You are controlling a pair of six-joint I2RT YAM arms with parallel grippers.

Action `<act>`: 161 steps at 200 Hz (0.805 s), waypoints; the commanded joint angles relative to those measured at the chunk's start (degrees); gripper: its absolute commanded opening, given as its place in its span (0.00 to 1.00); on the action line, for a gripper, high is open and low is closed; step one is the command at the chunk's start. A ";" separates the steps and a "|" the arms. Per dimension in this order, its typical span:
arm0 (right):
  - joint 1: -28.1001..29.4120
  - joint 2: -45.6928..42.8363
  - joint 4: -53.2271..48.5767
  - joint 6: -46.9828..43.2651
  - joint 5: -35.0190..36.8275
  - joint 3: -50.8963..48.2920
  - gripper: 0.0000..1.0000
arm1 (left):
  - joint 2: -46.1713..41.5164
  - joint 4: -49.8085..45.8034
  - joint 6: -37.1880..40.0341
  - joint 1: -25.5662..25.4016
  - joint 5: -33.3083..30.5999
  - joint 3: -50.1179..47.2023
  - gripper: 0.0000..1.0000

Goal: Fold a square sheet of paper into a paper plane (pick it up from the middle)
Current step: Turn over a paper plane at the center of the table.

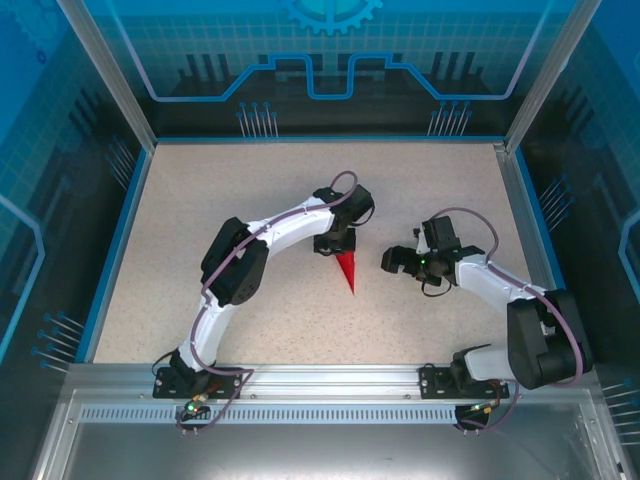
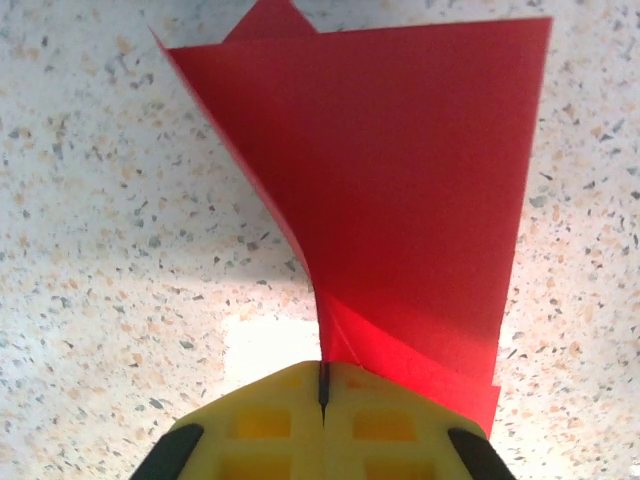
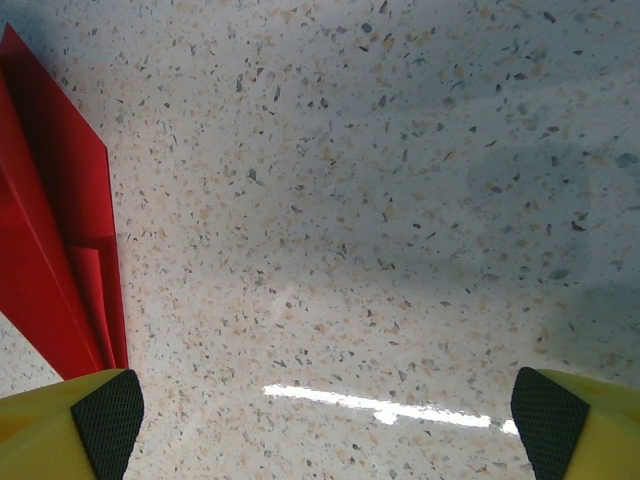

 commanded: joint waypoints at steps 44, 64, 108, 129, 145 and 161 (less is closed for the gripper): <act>-1.00 -0.91 0.59 0.66 0.01 0.09 0.98 | -13.20 5.58 3.74 1.37 1.78 -5.01 0.00; -0.99 -2.00 1.28 0.84 0.07 -0.49 0.98 | -17.39 11.28 5.50 3.00 7.82 -9.20 0.00; -1.07 -4.80 2.05 0.24 0.38 -1.50 0.99 | -21.63 28.13 5.39 8.06 24.50 -20.29 0.00; -1.19 -5.77 2.51 -0.03 0.36 -1.88 0.99 | -20.75 35.91 3.54 9.15 31.13 -24.20 0.00; -1.16 -6.34 2.79 -0.28 0.19 -1.99 0.99 | -19.73 41.05 1.76 9.59 34.52 -26.56 0.00; -1.21 -7.41 3.42 -0.65 -0.40 -2.27 0.99 | -18.22 45.24 0.18 9.86 37.15 -27.99 0.00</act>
